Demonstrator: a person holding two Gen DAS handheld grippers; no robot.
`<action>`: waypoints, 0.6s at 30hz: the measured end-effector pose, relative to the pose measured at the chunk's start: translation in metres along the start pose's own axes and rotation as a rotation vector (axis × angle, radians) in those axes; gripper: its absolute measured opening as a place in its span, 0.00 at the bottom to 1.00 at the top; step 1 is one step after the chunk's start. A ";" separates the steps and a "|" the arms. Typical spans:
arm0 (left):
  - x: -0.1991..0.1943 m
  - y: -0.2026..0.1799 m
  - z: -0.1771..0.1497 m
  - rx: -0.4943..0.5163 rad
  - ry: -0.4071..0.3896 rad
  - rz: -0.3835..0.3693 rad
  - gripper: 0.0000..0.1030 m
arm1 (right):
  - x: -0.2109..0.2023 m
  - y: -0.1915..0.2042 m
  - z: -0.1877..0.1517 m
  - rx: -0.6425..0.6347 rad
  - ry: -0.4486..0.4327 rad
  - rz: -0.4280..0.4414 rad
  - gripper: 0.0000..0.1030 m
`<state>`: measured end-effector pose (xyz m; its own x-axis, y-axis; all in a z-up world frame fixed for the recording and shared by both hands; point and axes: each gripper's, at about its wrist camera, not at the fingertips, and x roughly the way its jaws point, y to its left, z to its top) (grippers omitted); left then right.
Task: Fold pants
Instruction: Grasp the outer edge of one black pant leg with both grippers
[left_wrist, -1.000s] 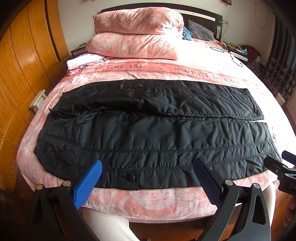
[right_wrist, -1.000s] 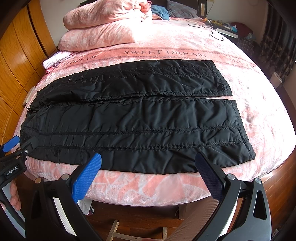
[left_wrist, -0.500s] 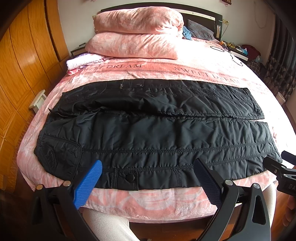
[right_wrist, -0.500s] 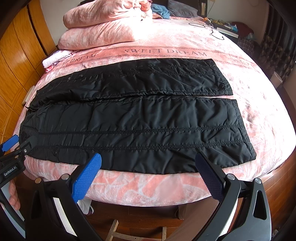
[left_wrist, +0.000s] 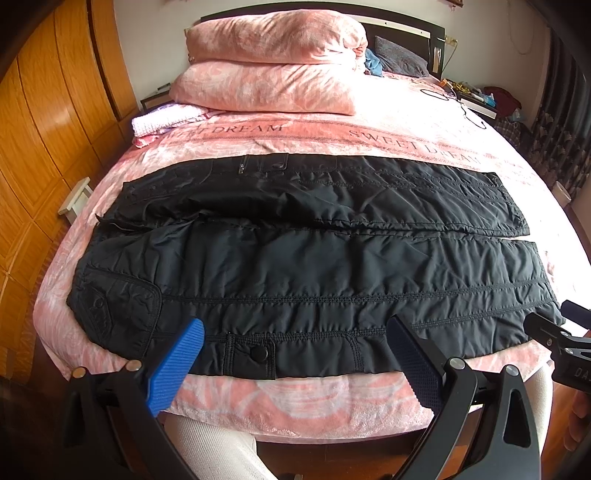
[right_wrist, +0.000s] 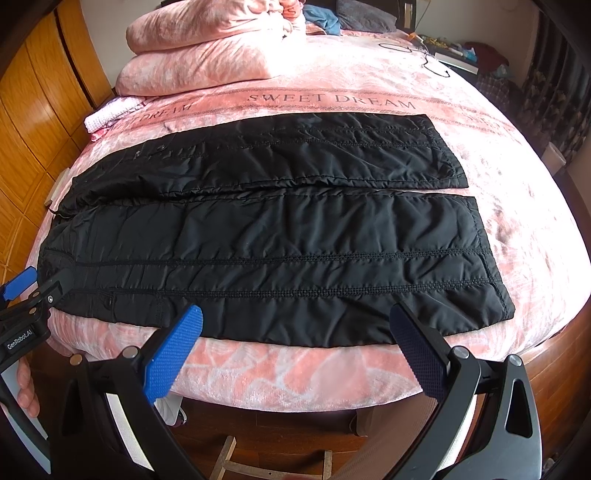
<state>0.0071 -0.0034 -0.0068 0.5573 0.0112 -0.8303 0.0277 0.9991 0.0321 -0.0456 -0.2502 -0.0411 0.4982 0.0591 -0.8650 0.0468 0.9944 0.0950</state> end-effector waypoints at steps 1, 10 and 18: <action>0.001 0.001 0.000 -0.006 0.002 -0.006 0.97 | 0.001 0.000 0.001 -0.006 0.002 0.005 0.98; 0.047 0.007 0.036 0.012 0.148 -0.168 0.96 | 0.021 -0.005 0.064 -0.142 -0.005 0.090 0.98; 0.111 0.026 0.134 0.004 0.066 -0.248 0.96 | 0.085 -0.020 0.186 -0.237 0.044 0.239 0.98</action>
<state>0.1804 0.0187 -0.0236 0.4775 -0.2315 -0.8476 0.1605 0.9714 -0.1749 0.1567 -0.2809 -0.0253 0.4325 0.2919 -0.8531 -0.2719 0.9443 0.1853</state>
